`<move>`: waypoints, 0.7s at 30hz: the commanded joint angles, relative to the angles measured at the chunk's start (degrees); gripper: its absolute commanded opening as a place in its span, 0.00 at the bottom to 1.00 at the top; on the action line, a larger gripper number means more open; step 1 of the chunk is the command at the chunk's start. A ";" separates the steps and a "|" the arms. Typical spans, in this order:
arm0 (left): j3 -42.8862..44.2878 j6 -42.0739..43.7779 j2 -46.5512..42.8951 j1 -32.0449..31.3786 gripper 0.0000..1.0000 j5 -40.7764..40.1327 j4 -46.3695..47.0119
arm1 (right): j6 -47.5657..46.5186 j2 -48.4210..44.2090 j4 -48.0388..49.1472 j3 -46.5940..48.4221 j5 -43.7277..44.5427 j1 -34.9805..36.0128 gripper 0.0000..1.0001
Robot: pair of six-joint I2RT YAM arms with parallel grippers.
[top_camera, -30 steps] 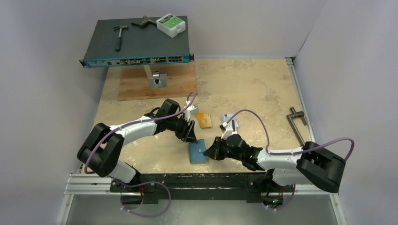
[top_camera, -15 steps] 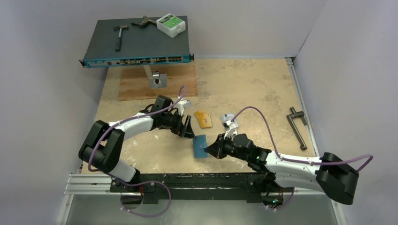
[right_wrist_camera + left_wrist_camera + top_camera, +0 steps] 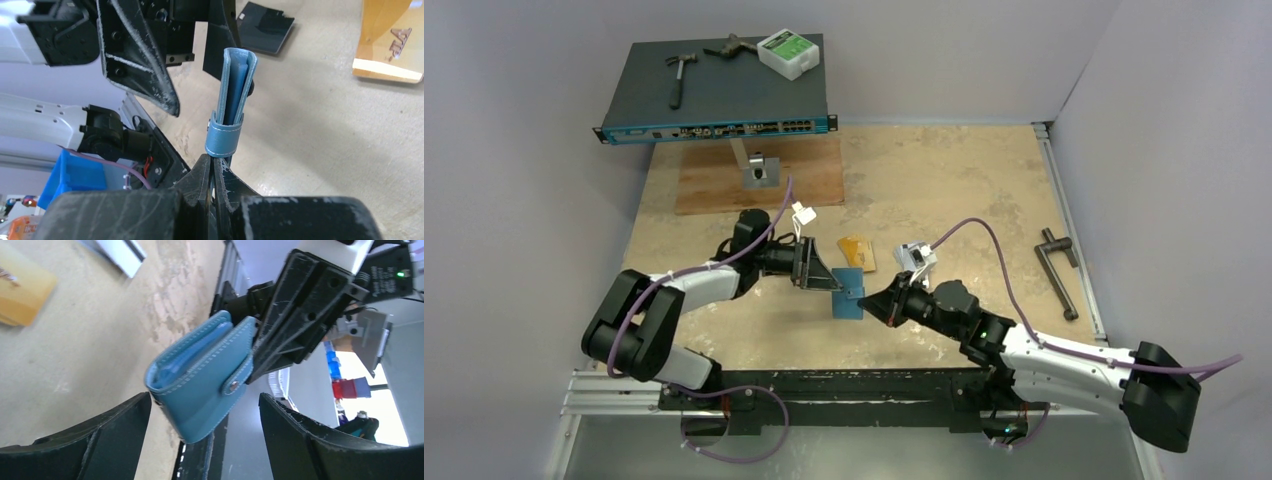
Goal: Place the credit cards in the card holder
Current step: Pick up the card holder from the center of the board.
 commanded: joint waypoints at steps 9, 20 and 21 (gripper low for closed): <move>-2.39 -16.93 -3.05 1.19 0.65 8.63 24.06 | 2.38 2.78 11.20 2.57 -0.51 -2.52 0.00; -1.64 -16.21 -4.88 2.77 0.04 6.74 20.30 | 1.99 4.26 6.24 5.00 1.97 -2.61 0.00; -1.60 -16.13 -4.90 2.87 0.01 6.52 20.03 | 2.00 4.30 4.50 5.53 2.74 -2.62 0.00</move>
